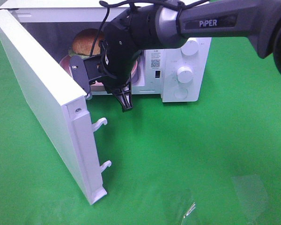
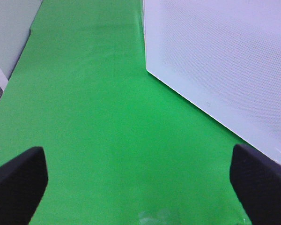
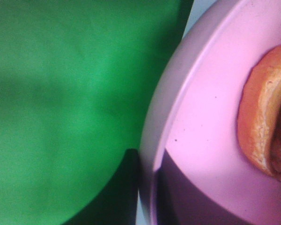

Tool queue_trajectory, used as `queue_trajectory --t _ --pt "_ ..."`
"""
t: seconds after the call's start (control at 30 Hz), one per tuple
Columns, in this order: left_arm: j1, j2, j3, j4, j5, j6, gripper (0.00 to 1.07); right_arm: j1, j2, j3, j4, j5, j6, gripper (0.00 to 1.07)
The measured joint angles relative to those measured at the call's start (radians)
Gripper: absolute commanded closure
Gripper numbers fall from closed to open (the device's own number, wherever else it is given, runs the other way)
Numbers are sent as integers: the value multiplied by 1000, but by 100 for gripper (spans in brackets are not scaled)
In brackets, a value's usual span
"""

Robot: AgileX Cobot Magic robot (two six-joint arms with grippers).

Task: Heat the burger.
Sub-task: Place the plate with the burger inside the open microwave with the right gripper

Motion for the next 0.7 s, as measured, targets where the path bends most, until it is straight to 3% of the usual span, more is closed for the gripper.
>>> queue_trajectory --t 0.33,0.6,0.7 --pt "0 0 0 0 0 0 9 0 21 -28 -6 -5 6 98" --pt "0 0 0 0 0 0 9 0 21 -40 -11 -69 41 75" --pt "0 0 0 0 0 0 9 0 21 -40 -12 -81 44 72"
